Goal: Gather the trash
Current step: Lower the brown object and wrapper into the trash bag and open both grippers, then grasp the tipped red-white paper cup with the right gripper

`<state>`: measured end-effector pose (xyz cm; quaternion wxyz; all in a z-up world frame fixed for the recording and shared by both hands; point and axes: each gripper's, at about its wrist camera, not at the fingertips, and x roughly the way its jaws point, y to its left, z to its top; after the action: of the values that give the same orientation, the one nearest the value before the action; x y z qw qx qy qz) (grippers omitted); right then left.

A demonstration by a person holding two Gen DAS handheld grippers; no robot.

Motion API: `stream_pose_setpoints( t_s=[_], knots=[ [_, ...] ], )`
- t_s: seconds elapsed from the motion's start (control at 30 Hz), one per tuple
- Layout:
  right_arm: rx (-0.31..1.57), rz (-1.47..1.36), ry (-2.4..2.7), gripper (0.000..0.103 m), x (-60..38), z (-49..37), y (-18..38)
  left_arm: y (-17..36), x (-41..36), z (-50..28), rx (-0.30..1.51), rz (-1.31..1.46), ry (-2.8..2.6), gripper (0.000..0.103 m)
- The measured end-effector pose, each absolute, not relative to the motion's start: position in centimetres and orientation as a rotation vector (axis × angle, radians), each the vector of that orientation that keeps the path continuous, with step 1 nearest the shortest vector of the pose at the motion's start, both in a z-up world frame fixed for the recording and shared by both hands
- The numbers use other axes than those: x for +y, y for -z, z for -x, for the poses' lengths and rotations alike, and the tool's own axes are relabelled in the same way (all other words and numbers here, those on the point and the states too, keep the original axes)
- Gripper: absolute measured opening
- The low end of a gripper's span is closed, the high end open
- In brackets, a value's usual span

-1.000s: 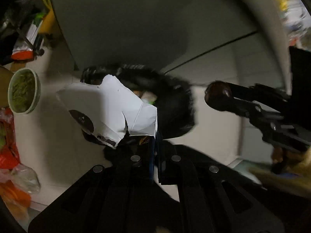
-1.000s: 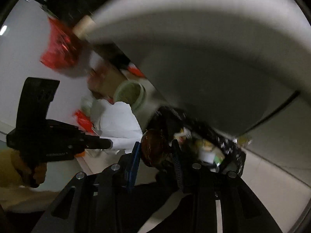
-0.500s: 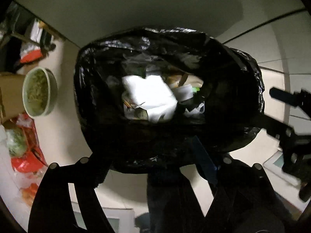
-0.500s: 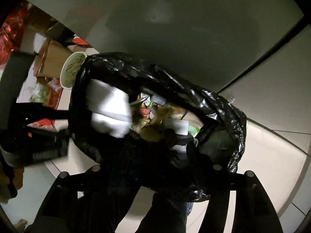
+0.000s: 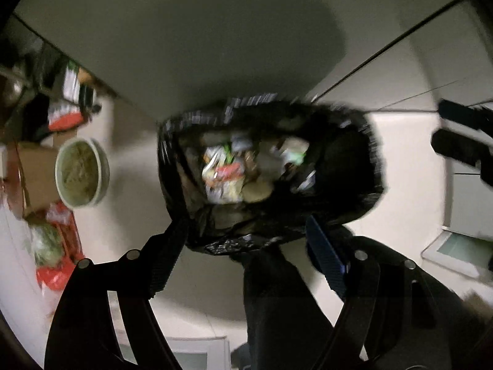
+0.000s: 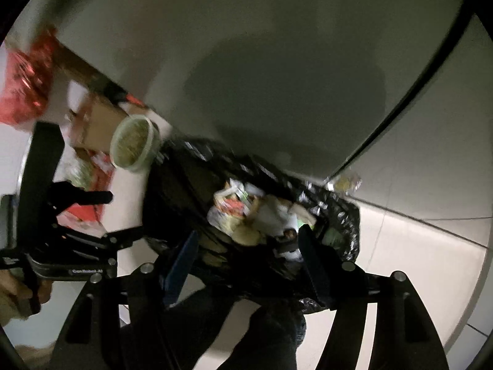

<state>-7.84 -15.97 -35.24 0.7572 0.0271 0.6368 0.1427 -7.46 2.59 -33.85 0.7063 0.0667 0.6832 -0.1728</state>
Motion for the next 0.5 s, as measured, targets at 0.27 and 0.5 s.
stream_pose_setpoints(
  t_s=[0.27,0.5],
  knots=[
    [0.986,-0.125,-0.586,0.088,-16.3,7.5,13.5,16.6,5.2,8.0,1.181,0.093,0.453,0.090],
    [0.768,-0.198,-0.478,0.096,-17.9,-4.7,5.9,11.6,6.4,5.9,1.005,0.224,0.325,0.090]
  ],
)
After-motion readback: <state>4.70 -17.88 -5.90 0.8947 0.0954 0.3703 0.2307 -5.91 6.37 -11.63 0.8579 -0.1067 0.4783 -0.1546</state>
